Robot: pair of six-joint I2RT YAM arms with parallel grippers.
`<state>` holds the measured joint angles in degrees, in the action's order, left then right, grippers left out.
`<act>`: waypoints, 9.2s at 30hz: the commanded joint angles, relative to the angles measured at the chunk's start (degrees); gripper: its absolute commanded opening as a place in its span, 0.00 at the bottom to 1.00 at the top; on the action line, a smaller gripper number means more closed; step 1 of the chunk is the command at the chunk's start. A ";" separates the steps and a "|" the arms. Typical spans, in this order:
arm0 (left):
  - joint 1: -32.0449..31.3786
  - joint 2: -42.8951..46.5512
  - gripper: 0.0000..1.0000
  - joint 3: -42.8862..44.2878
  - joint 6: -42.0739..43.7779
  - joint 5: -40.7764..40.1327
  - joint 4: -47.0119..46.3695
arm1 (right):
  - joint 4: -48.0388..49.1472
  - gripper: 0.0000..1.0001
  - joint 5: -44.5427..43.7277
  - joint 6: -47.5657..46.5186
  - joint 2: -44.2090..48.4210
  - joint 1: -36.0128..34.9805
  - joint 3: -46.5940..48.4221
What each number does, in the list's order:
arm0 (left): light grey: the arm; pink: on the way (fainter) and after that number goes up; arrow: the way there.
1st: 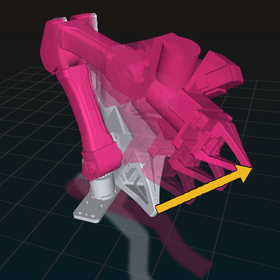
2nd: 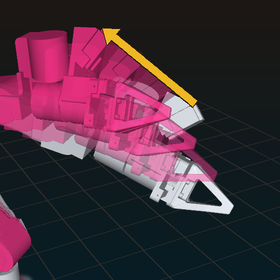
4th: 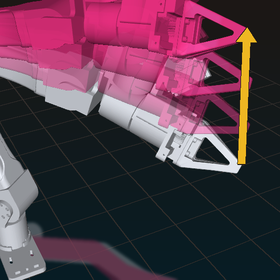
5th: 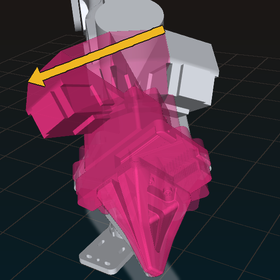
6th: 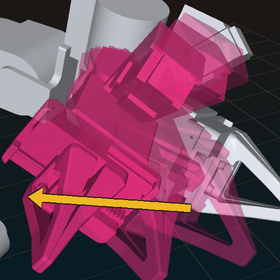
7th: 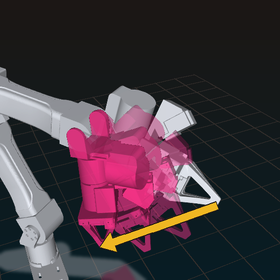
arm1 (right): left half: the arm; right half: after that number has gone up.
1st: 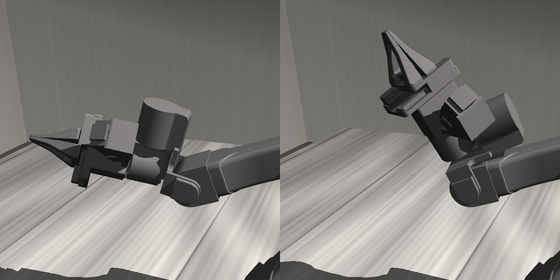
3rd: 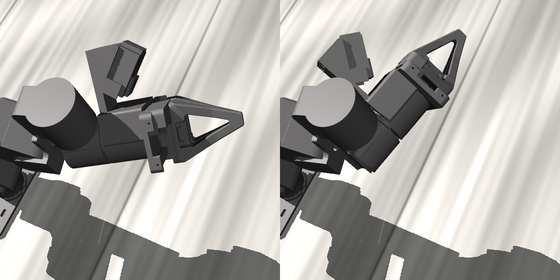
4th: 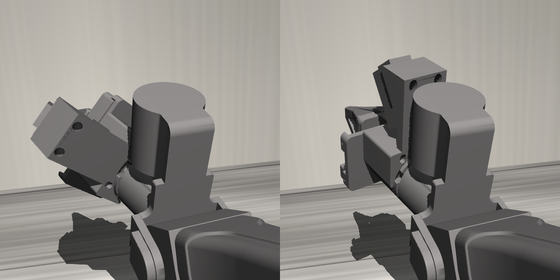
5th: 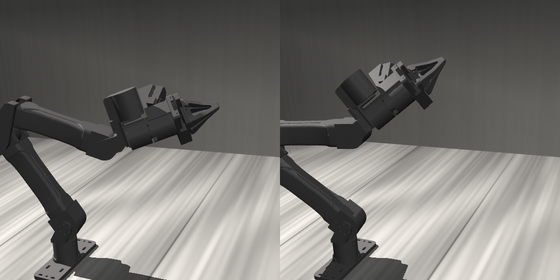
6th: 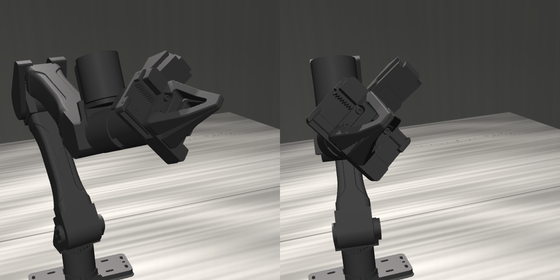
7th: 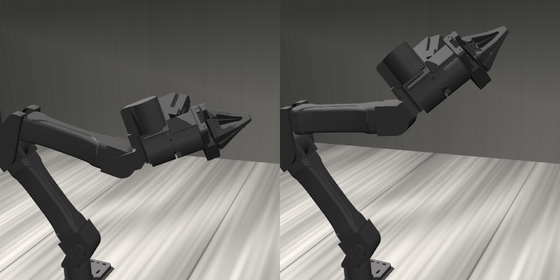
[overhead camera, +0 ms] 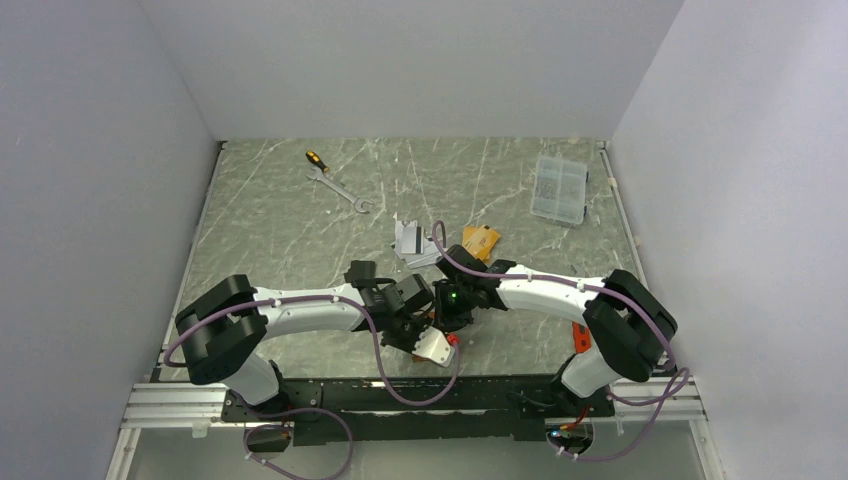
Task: Put the credit cards into the card holder
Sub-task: Close the card holder at the center of the board.
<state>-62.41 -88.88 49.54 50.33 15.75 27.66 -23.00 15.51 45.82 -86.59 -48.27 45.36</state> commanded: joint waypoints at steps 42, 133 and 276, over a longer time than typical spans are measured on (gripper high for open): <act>3.44 3.62 0.26 0.82 1.90 2.08 2.89 | -11.61 0.37 -6.61 -1.60 4.68 -1.44 9.81; -8.25 14.09 0.17 -25.95 14.42 -12.33 -29.86 | -35.96 0.31 -32.21 5.96 -17.04 -16.07 27.64; 9.64 24.50 0.13 -16.11 8.84 -3.00 -1.50 | -13.94 0.00 -10.73 -3.57 -28.20 -4.86 17.17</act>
<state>-56.75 -67.75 33.12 61.19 8.91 20.95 -47.16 9.47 43.03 -105.97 -51.88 66.78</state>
